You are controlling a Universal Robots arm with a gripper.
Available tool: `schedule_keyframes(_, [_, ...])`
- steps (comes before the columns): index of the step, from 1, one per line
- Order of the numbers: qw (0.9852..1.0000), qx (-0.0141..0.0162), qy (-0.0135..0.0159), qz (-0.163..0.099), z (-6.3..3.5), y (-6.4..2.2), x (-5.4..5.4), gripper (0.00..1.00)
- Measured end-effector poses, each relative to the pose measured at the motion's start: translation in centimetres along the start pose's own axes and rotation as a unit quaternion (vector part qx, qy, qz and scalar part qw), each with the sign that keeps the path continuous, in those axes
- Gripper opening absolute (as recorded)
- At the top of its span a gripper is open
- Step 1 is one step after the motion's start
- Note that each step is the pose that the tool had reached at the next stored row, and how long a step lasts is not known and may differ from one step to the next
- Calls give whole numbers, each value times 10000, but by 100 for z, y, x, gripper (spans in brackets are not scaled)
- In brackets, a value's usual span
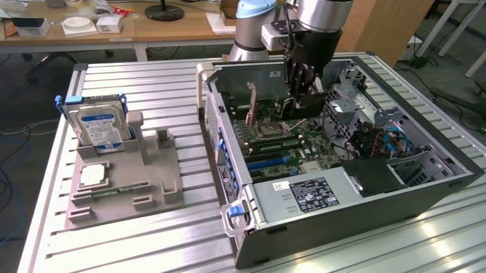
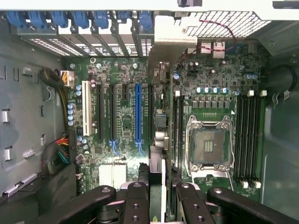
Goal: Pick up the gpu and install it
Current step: 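Insert the gpu into the slot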
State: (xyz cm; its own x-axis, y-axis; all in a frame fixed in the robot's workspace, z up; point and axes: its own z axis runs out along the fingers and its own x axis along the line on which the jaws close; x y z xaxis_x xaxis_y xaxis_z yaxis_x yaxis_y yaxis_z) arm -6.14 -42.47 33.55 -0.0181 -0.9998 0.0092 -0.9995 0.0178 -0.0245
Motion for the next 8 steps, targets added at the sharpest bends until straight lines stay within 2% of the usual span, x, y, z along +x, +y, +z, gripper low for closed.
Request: schedule_keyframes(8, [10000, 0, 8, 0, 12, 0, 61, 27])
